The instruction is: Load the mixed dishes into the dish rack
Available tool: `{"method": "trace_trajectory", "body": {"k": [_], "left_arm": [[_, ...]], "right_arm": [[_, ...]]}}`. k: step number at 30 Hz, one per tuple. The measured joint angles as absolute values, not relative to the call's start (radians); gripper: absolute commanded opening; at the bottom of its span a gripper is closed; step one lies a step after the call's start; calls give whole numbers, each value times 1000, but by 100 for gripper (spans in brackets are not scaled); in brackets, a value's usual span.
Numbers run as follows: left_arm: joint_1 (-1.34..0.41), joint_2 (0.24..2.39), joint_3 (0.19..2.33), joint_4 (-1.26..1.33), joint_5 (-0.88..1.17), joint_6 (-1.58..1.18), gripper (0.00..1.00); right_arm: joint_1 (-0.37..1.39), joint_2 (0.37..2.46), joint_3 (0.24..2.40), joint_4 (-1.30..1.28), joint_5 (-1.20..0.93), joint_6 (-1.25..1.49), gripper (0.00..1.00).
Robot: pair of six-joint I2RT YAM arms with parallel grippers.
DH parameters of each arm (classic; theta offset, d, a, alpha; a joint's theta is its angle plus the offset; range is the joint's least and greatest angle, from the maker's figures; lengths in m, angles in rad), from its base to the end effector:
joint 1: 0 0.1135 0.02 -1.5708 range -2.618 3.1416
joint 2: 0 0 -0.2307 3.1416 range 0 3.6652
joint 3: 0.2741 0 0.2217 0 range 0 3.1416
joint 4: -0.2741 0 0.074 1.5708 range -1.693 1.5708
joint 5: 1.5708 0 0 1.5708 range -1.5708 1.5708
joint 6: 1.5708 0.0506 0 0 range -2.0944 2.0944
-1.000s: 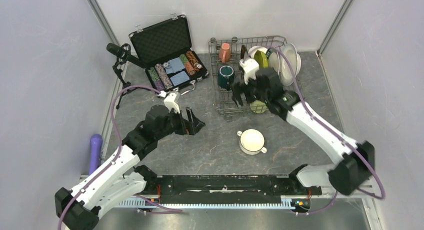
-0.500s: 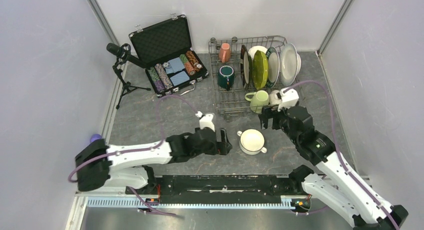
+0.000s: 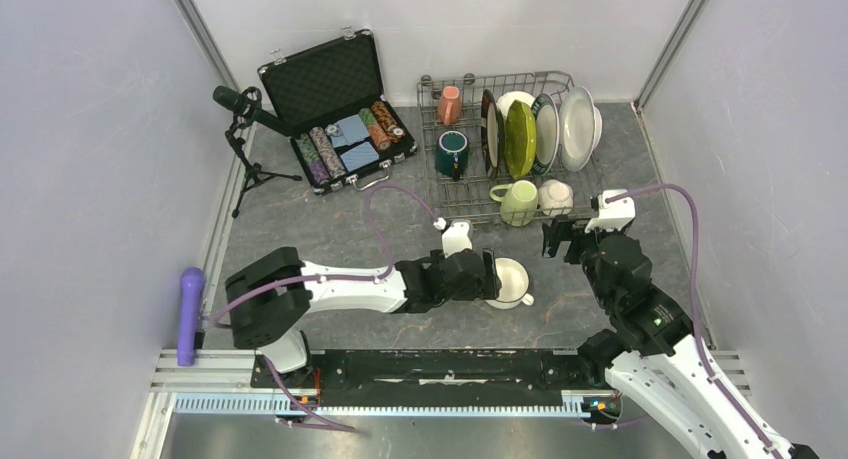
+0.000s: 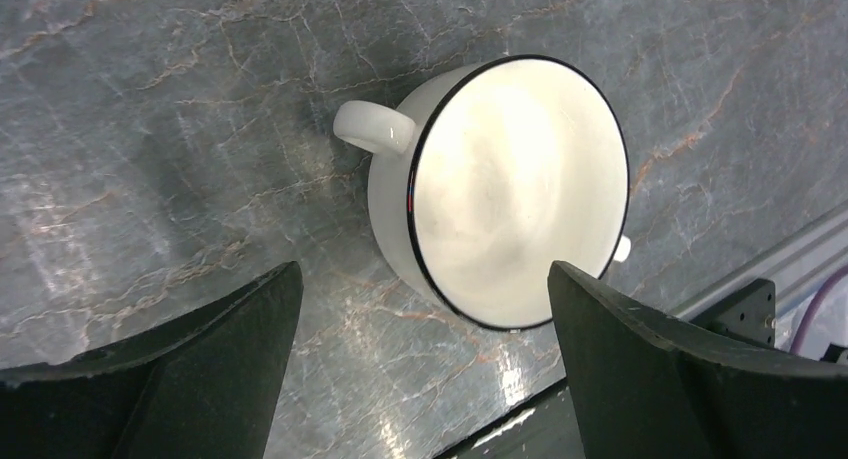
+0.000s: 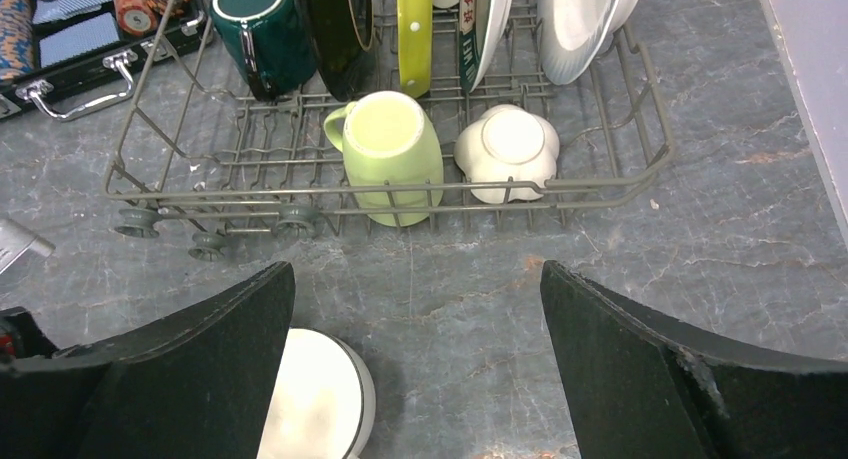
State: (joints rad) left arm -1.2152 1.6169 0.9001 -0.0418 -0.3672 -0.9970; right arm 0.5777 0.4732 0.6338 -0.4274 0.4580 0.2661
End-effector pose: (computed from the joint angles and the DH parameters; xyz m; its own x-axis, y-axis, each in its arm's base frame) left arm 0.1281 -0.2927 0.1656 -0.7886 -0.1280 -0.6014 0.2246 0.8506 -0.4755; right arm 0.1219 0.0527 0.2805 -0.2479 0.1199 -0.9613 -0.0698 0.9875 0.1412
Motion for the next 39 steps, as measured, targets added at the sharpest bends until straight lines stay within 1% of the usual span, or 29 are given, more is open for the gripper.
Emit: {"method": "trace_trajectory", "body": {"k": [4, 5, 6, 7, 9, 10, 14, 17, 20, 23, 26, 32, 34, 36, 39], "left_arm": [[-1215, 1684, 935, -43, -370, -1036, 83], [-1215, 1699, 939, -43, -371, -1048, 76], [-1215, 1713, 941, -43, -372, -1060, 65], [-1215, 1725, 942, -43, -373, -1071, 51], [-1215, 1744, 942, -41, -376, -1092, 11], [-1215, 1748, 943, -27, -376, -1097, 3], [-1215, 1732, 900, 4, -399, -1091, 2], [-1216, 1658, 812, 27, -409, -1070, 2], [-1211, 1535, 725, 42, -390, -1011, 2], [-1160, 1388, 597, 176, -270, -985, 2], [-1041, 1253, 442, 356, -115, -986, 2], [-926, 1040, 374, 386, 17, -974, 2], [-890, 970, 374, 391, 51, -953, 2], [-863, 901, 375, 390, 52, -907, 2], [-848, 832, 379, 396, -9, -805, 2]], "right_arm": [[578, 472, 624, -433, 458, 266, 98], [578, 472, 623, -436, 458, 266, 98], [578, 471, 623, -436, 458, 266, 98], [578, 470, 623, -436, 457, 266, 98], [578, 467, 623, -436, 456, 266, 98], [578, 466, 623, -436, 454, 266, 98], [578, 487, 625, -439, 405, 263, 98], [577, 583, 664, -495, 300, 240, 98], [576, 670, 691, -525, 144, 221, 98], [576, 675, 691, -544, -1, 224, 98], [576, 652, 702, -523, -122, 243, 98], [575, 654, 702, -352, -371, 330, 98], [575, 661, 683, -278, -433, 379, 96], [575, 673, 642, -176, -506, 454, 92], [575, 711, 555, 15, -615, 603, 90]]}}
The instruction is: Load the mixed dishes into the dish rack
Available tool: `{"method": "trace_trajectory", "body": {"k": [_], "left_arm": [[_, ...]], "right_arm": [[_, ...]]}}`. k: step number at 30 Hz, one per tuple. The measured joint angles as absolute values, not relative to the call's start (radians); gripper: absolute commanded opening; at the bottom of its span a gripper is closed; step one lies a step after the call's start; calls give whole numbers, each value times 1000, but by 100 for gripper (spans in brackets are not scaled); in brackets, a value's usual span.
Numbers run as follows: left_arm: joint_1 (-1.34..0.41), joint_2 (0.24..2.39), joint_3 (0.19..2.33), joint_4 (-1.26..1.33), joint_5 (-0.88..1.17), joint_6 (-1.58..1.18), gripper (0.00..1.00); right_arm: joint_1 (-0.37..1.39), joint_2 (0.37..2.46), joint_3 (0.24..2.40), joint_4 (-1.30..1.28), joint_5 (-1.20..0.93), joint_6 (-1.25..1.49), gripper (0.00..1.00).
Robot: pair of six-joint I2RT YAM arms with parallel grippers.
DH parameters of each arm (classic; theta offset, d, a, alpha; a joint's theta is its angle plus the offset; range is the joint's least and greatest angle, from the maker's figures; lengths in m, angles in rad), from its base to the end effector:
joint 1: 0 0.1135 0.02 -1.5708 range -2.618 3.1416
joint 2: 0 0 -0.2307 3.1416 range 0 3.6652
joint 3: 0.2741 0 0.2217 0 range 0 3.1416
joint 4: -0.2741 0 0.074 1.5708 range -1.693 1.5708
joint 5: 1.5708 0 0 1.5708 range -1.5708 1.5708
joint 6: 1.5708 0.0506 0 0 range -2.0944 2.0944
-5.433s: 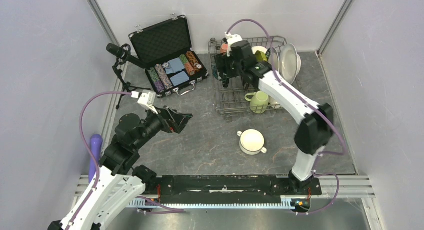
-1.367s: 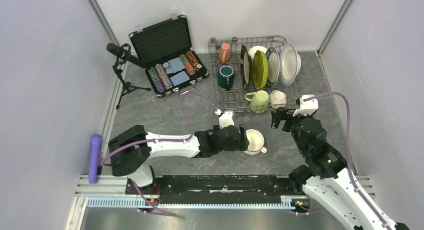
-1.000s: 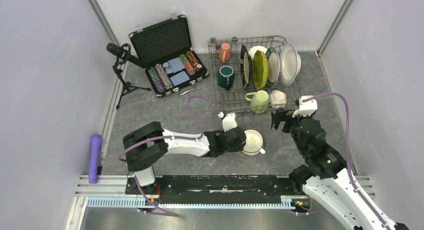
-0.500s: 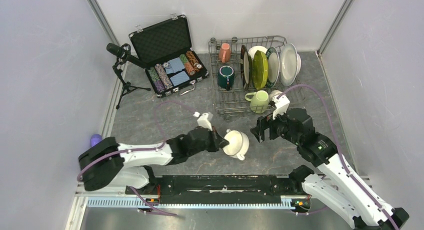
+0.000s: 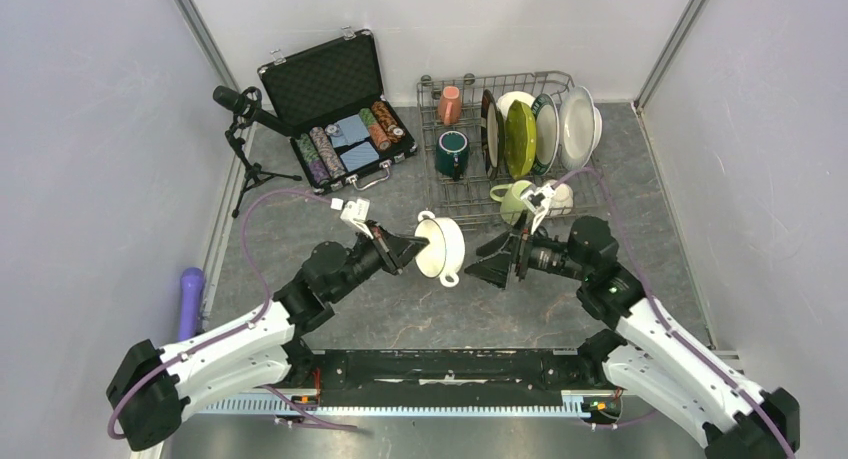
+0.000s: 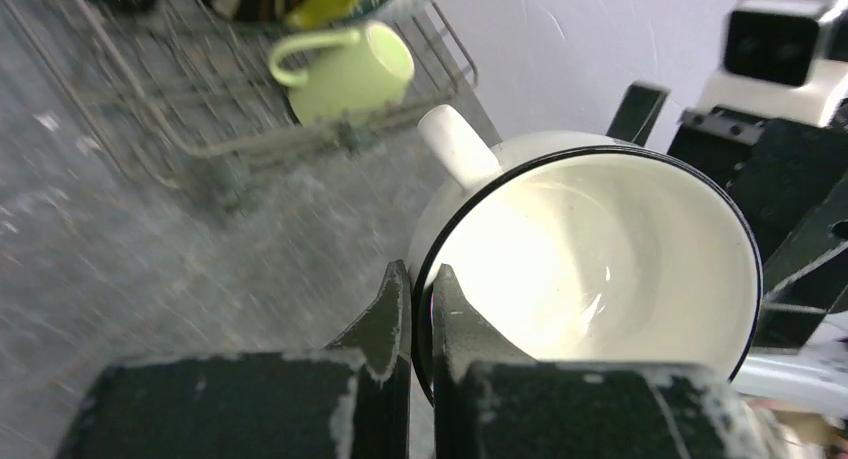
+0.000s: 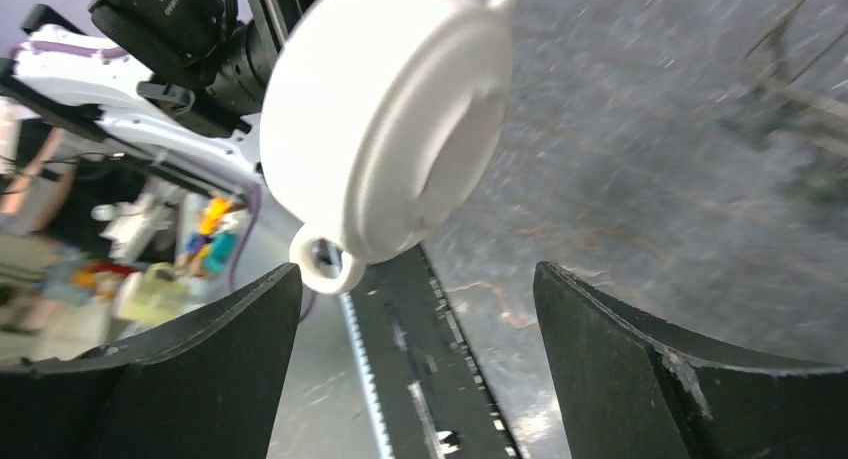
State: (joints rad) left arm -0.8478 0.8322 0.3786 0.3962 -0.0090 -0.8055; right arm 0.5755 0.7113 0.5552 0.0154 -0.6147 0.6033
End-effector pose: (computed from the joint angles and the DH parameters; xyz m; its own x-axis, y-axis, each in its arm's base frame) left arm 0.1374 -0.1551 0.2374 -0.5627 -0.4522 -0.6920 0.4879 0.4940 -0.7196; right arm 0.1348 0.1222 0.2740 -0.6209 0.1497 -0.7694 -0.6939 0.3518 0.6284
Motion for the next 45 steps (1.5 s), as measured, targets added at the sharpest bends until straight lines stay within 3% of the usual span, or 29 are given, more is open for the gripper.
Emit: {"method": "trace_trajectory", "body": {"k": [10, 21, 31, 40, 45], "left_arm": [[-792, 1048, 387, 780, -112, -509, 2], [-741, 1316, 493, 1171, 63, -513, 2], [-718, 1298, 530, 1235, 163, -520, 2], [-717, 1300, 575, 1225, 232, -519, 2], [-714, 1315, 605, 1230, 264, -519, 2]], "right_arm": [[575, 866, 477, 409, -758, 984, 79], [567, 897, 467, 535, -762, 1124, 75], [469, 834, 470, 357, -755, 1040, 71], [469, 865, 470, 525, -786, 1159, 62], [469, 875, 470, 596, -790, 1205, 51]]}}
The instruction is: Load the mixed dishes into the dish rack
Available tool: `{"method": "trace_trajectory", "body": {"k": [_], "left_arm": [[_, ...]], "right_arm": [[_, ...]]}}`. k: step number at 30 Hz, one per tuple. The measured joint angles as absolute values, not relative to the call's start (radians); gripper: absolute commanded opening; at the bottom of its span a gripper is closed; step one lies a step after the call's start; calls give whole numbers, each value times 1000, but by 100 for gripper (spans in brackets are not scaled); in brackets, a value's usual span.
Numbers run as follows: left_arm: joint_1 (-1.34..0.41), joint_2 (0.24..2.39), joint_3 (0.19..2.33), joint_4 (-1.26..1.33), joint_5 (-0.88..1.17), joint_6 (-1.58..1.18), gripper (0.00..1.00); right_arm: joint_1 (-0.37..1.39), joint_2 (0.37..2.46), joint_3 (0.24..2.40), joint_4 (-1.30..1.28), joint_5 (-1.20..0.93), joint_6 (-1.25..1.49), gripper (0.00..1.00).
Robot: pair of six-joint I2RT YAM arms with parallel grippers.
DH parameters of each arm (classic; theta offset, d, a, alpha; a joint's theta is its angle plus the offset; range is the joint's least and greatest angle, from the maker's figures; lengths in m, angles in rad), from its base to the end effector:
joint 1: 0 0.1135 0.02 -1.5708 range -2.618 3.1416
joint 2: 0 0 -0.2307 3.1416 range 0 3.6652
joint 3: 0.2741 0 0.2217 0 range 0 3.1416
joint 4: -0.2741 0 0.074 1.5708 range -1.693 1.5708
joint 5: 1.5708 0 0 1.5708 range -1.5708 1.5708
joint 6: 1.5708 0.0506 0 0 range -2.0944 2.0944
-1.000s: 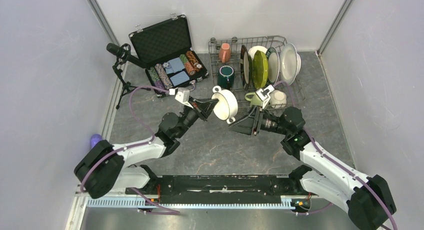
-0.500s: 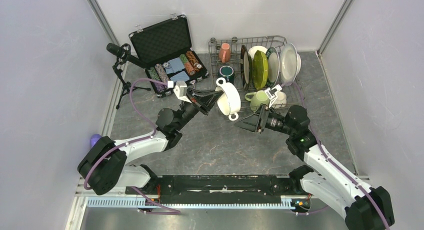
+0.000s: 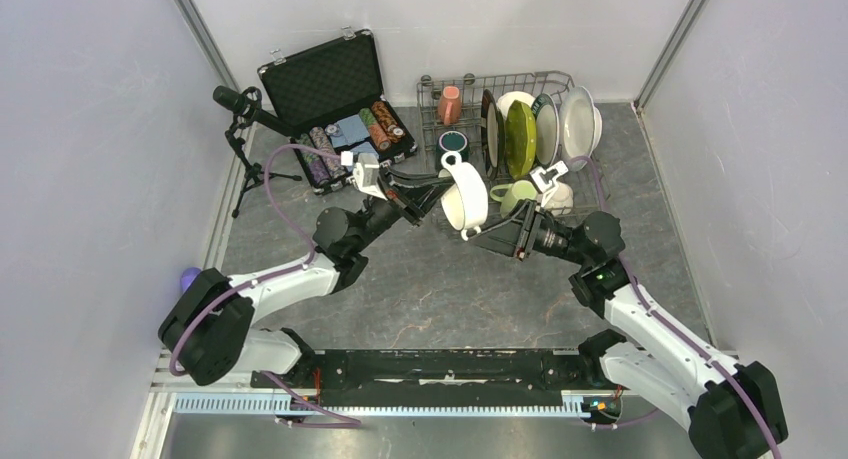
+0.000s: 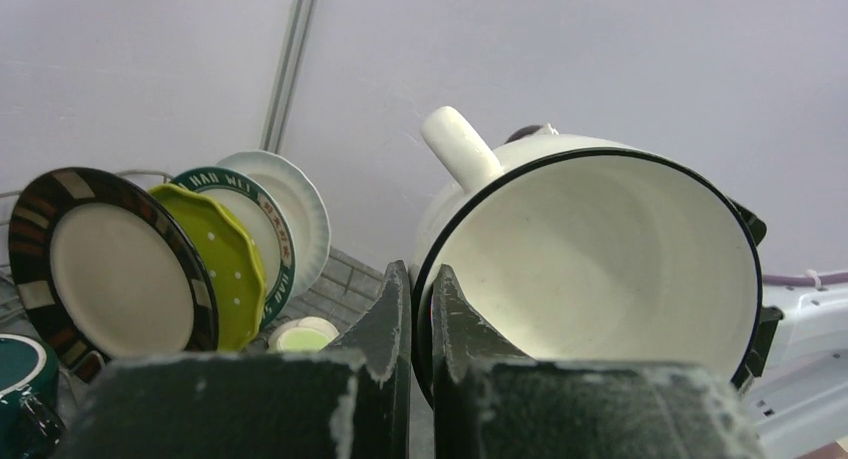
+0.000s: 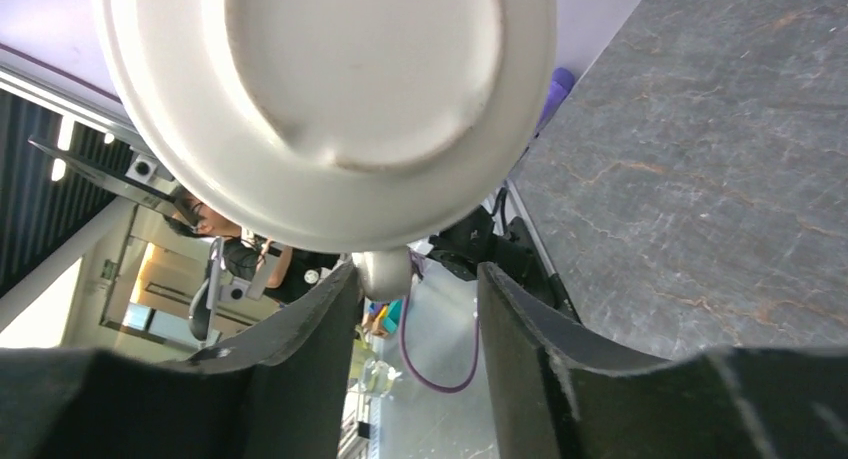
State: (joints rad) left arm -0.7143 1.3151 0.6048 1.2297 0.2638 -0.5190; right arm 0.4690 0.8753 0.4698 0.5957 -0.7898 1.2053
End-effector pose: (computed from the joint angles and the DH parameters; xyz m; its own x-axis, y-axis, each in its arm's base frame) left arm 0.1948 -0.1863 0.3040 -0.0729 -0.5706 -0.8180 0.8837 0.3433 -0.3182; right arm 0.1618 0.1223 0.2823 -0.8179 0.3226 -0.4764 -0.4936 0.0320 0.8691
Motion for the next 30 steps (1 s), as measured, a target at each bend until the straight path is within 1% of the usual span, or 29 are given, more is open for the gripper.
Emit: {"method": "trace_trajectory", "body": {"k": [3, 4, 5, 7, 9, 10, 13, 14, 15, 16, 17, 19, 21, 24, 27, 30], "left_arm": [[-715, 1335, 611, 1230, 278, -519, 2], [-715, 1341, 611, 1229, 286, -519, 2], [-715, 1346, 612, 1229, 291, -519, 2], [-715, 1356, 620, 1228, 294, -518, 2], [-714, 1366, 638, 1232, 295, -519, 2], [-713, 1370, 646, 1238, 298, -519, 2], [-713, 1376, 662, 1259, 299, -526, 3], [-713, 1376, 662, 1261, 296, -529, 9], [-713, 1376, 662, 1262, 295, -529, 19], [-712, 1376, 662, 1263, 290, -532, 37], [-710, 1376, 662, 1266, 284, -535, 50], [-710, 1377, 661, 1271, 267, -553, 65], [-712, 1377, 659, 1279, 260, -572, 73], [-713, 1357, 641, 1238, 230, -588, 82], [-714, 1295, 611, 1144, 210, -595, 88], [-714, 1207, 569, 1041, 205, -596, 90]], "right_arm": [[469, 889, 471, 633, -788, 1237, 49], [469, 895, 472, 645, -786, 1251, 46], [469, 900, 475, 656, -785, 1262, 42], [469, 907, 479, 670, -785, 1278, 18], [469, 912, 483, 683, -785, 1294, 4], [469, 916, 484, 693, -787, 1306, 0], [469, 918, 494, 719, -786, 1312, 0], [469, 918, 497, 718, -785, 1309, 0], [469, 918, 504, 704, -785, 1298, 0], [469, 918, 515, 680, -784, 1283, 0], [469, 917, 531, 647, -783, 1262, 0], [472, 917, 576, 553, -769, 1198, 0], [473, 917, 616, 443, -736, 1129, 0], [470, 917, 669, 298, -690, 1034, 0], [463, 921, 728, 152, -631, 928, 0], [460, 939, 821, -15, -542, 796, 0]]}}
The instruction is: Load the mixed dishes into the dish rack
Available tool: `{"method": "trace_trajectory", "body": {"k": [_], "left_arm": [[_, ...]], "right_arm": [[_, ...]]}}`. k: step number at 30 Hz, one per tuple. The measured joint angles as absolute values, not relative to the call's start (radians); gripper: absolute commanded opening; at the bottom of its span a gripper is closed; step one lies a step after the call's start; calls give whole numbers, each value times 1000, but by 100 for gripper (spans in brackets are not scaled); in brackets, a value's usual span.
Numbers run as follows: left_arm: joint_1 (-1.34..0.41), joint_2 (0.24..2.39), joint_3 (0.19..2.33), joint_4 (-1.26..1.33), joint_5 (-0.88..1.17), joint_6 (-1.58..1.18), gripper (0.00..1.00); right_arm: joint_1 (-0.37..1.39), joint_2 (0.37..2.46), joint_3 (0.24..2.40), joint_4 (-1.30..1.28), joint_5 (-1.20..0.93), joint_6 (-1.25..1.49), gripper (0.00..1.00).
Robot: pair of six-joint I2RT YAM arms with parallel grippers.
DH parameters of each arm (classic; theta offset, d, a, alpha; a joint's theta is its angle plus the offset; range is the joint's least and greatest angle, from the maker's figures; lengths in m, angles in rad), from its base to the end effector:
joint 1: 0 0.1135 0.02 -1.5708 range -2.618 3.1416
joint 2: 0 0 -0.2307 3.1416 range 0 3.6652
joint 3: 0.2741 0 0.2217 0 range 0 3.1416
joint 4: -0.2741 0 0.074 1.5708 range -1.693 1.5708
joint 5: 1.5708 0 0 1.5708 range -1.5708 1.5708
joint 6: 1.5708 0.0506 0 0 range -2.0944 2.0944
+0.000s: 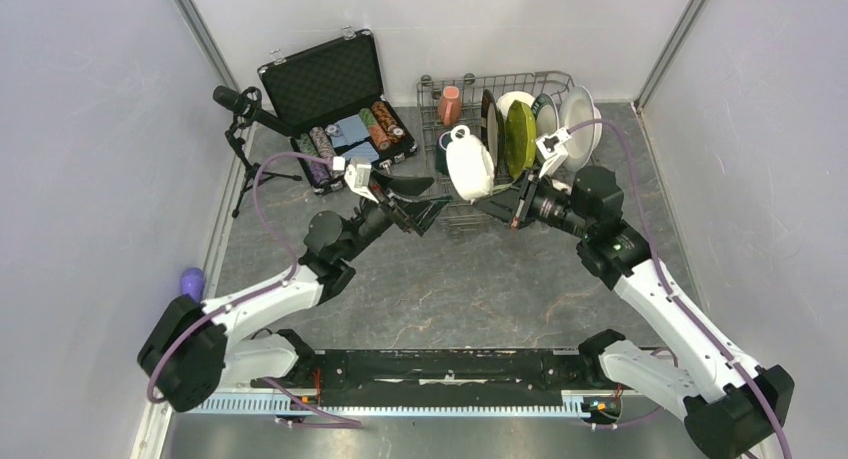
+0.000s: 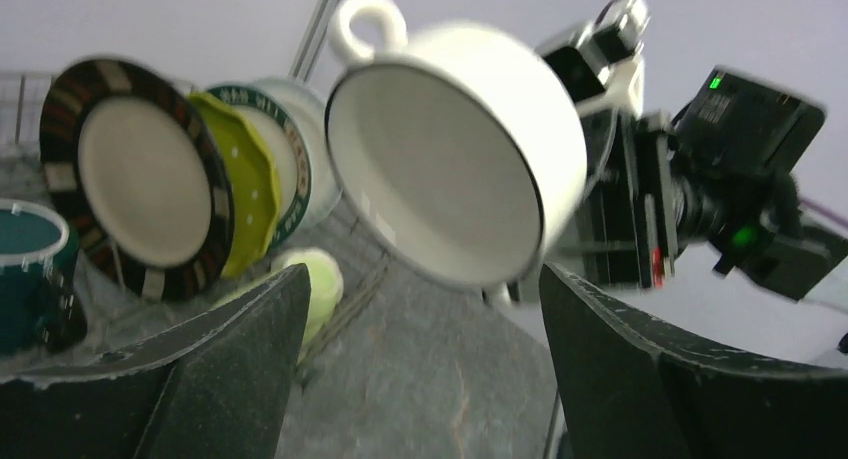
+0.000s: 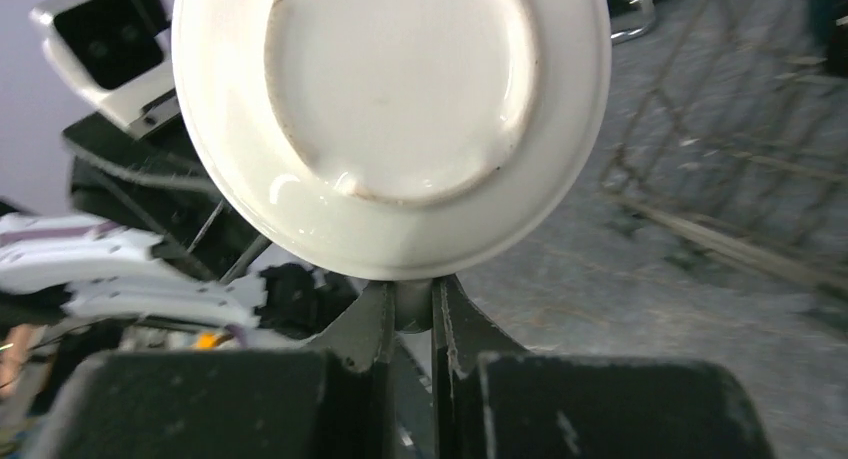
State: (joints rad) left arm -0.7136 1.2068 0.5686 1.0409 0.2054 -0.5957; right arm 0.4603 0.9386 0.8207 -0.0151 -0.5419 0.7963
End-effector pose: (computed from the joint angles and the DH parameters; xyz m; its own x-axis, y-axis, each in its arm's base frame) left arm 0.1888 -0.1771 0.2986 -0.1939 -0.5587 -0.8064 0.8141 0.3670 -0.4500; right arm 0.1846 0.1207 0.3185 -0.6825 0.3451 -0.6443 -0.5015 0.4201 0.7563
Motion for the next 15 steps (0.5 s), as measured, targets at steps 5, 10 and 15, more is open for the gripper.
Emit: {"method": "trace_trajectory", "body": {"k": [5, 10, 15], "left_arm": [[-715, 1041, 543, 714, 167, -598, 93], [-715, 929, 543, 440, 111, -633, 94], [-715, 864, 542, 245, 66, -681, 93]], "right_arm": [[457, 978, 960, -216, -395, 605, 0], [456, 1071, 1065, -343, -291, 441, 0], [485, 1211, 1134, -446, -170, 304, 0]]}}
